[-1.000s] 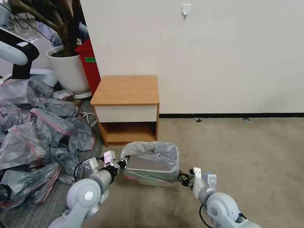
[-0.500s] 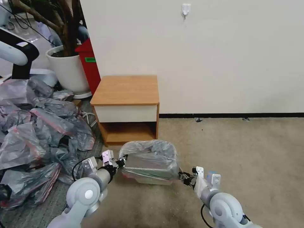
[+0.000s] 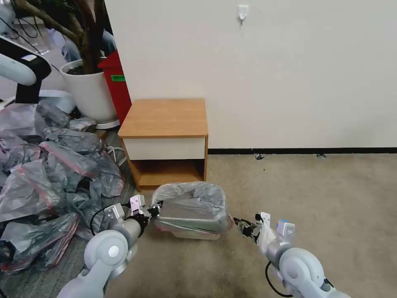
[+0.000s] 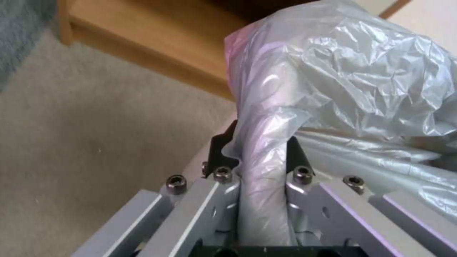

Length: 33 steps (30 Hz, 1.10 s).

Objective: Pick up the garbage bag from the table and place it over the trash can.

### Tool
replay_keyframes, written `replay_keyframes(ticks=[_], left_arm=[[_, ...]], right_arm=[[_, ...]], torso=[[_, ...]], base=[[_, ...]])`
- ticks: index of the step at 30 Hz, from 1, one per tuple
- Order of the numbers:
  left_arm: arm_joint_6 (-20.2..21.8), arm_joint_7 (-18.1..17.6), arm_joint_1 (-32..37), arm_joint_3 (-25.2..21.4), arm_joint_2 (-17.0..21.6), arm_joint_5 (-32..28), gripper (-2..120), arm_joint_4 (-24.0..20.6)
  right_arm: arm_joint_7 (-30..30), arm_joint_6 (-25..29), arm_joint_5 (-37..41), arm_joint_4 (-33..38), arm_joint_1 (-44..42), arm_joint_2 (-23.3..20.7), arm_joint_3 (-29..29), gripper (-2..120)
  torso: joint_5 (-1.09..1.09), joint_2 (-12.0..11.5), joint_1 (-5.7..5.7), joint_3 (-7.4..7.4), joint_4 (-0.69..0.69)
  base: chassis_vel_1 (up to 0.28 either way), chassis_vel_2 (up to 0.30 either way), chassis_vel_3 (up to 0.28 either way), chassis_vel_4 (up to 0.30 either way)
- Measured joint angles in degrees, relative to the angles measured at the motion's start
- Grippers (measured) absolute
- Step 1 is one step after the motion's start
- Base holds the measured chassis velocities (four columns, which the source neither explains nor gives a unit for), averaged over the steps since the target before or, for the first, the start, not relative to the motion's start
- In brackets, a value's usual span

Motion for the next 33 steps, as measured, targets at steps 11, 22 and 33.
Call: replay_keyframes(ticks=[11,22,33], left_arm=[[-1.90,2.54,0.79,0.45,0.10,5.95,7,0.37],[-6.34,7.39,2.50,2.19,0.12,16.57,7,0.08],[-11.20,12.49,4.68,4.42,-0.09,28.39,7,-1.29]], right_arm=[[0.36,-0.01,-1.62,9.08,-1.90,-0.73,6.17,32],[-6.85,-0.37,-10.99,20.85,-6.40,-1.84,5.40,4],[-16.76,-2.98,-19.52,21.00,-4.70,-4.65,2.58,0]], torso=[[-0.01,0.00,0.00,0.00,0.01],[0.00,0.00,0.00,0.00,0.00],[0.00,0.00,0.00,0.00,0.00]], base=[[0.000,0.000,0.000,0.000],[0.000,0.000,0.000,0.000],[0.000,0.000,0.000,0.000]])
